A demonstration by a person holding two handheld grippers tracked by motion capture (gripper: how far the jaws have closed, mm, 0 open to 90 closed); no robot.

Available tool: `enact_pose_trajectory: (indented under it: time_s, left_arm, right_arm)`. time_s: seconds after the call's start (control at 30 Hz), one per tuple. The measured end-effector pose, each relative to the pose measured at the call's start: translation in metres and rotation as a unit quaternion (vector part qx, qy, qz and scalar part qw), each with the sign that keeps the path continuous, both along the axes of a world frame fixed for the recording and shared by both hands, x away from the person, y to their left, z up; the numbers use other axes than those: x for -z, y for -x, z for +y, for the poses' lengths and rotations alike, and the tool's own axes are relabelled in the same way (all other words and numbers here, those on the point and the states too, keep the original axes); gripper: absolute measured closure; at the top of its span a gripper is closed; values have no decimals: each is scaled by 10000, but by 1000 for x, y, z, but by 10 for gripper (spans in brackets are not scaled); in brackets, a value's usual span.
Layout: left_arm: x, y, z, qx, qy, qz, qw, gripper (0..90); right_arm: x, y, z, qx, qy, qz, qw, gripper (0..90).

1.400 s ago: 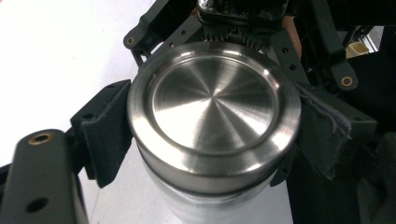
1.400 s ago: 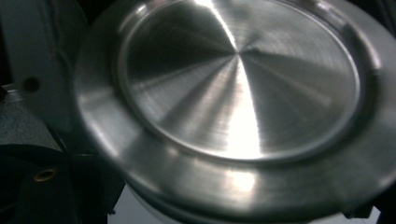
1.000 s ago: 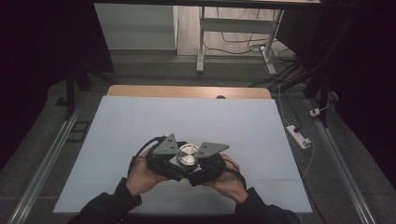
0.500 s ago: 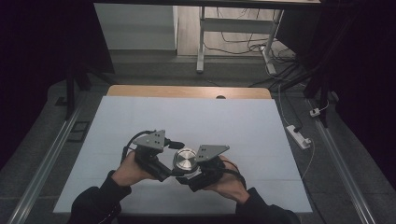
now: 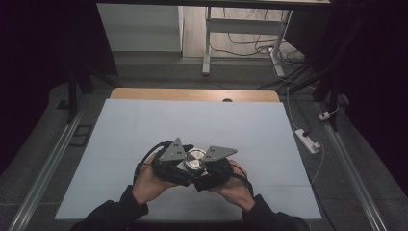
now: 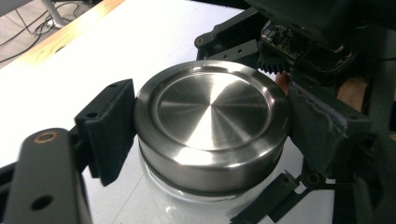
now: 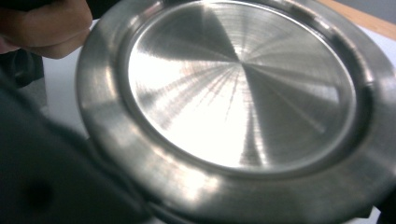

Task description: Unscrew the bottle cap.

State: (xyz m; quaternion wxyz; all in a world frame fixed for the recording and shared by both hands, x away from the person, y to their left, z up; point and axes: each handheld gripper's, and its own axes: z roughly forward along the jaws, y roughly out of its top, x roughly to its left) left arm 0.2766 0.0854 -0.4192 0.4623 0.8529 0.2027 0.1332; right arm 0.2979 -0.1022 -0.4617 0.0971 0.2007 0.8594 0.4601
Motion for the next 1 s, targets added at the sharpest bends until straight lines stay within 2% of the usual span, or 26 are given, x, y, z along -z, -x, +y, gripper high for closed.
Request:
enact_pose_trajectory:
  time_s: [0.07,0.17,0.23,0.37,0.43,0.5,0.63,0.7,0.83,1.0]
  left_arm:
    - [-4,-3,10,160,377,167,9990,152]
    - [-13,-8,32,282,861,246,9956,162]
    - [-16,-10,46,260,1025,201,9942,190]
    - [-15,-14,65,434,1282,214,9906,261]
    - [-13,-15,66,478,1279,249,9903,276]
    - [-11,-15,62,561,1177,268,9911,281]
    - [-7,-10,47,640,664,115,9957,286]
    - [-6,-8,41,751,469,52,9961,286]
    - [-7,-6,37,867,404,15,9954,292]
    - [-11,-4,43,870,422,-14,9953,288]
  right_arm:
    - [-3,1,-1,-48,-88,-1,9999,153]
    - [-8,2,-3,-128,-212,-44,9997,153]
    - [-9,1,-5,-202,-267,-80,9994,153]
    - [-8,1,-5,-297,-290,-60,9991,153]
    - [-7,2,-4,-342,-250,-76,9991,153]
    - [-5,3,-2,-400,-184,-89,9990,153]
    - [-3,5,1,-511,-63,-129,9986,153]
    - [-2,5,0,-545,-37,-159,9984,153]
    - [-2,7,1,-626,81,-314,9975,153]
    - [-4,7,1,-638,-15,-294,9975,153]
